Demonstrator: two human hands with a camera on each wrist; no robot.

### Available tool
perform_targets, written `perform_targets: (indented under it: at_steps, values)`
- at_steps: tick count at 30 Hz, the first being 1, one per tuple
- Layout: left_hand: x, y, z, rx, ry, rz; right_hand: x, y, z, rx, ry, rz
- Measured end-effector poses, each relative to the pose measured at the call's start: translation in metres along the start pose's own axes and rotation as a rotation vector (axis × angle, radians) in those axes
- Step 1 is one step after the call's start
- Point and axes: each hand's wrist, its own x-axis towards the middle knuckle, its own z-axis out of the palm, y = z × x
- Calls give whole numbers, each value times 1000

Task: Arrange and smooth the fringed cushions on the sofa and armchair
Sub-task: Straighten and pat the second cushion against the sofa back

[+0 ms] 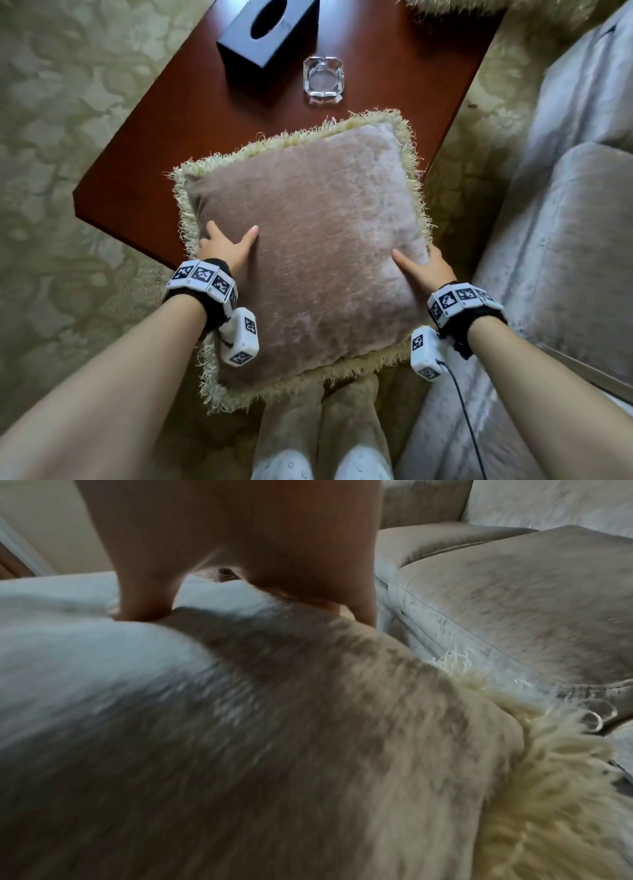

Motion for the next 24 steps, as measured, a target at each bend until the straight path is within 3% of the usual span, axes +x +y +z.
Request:
perform_targets:
  at_steps: [5, 13, 17, 24]
  values:
    - [8, 3, -4, 188, -32, -3, 4, 9, 0, 157, -46, -29]
    - [-15, 18, -23, 280, 69, 120, -29, -11, -32, 206, 134, -173]
    - [-38, 67, -33, 260, 74, 242, -42, -12, -90, 183, 224, -209]
    - [-113, 218, -61, 142, 61, 524, -106, -9, -239, 299, 556, -209]
